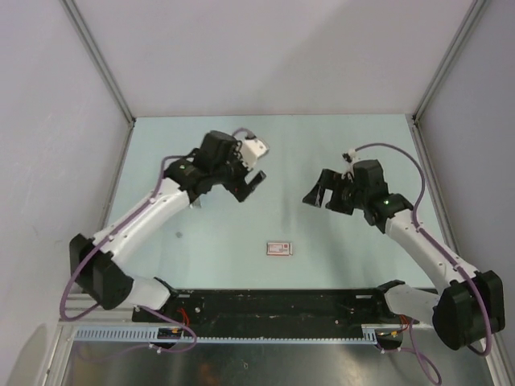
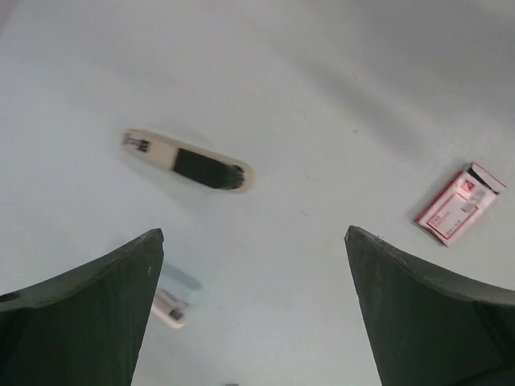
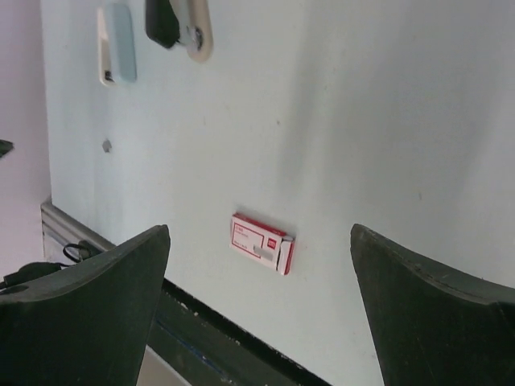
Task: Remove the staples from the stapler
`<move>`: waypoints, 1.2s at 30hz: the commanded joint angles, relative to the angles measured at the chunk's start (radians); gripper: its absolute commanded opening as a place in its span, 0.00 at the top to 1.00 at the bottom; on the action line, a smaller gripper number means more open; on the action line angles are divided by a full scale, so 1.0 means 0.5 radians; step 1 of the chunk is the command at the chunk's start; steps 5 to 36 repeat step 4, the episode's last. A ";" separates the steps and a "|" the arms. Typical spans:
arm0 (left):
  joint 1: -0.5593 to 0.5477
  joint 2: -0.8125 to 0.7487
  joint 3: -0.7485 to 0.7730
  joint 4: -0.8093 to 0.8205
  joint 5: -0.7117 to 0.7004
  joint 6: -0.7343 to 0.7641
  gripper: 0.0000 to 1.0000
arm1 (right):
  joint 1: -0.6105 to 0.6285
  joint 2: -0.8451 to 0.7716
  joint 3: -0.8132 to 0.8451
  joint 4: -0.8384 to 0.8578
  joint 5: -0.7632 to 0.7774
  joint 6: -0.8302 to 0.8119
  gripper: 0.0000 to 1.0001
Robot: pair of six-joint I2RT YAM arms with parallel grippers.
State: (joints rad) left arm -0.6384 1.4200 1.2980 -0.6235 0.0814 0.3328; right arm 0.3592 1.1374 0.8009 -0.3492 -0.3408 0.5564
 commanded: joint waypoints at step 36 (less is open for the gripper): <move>0.290 -0.184 0.142 -0.128 0.087 -0.040 0.01 | -0.038 -0.010 0.305 -0.201 0.102 -0.230 0.01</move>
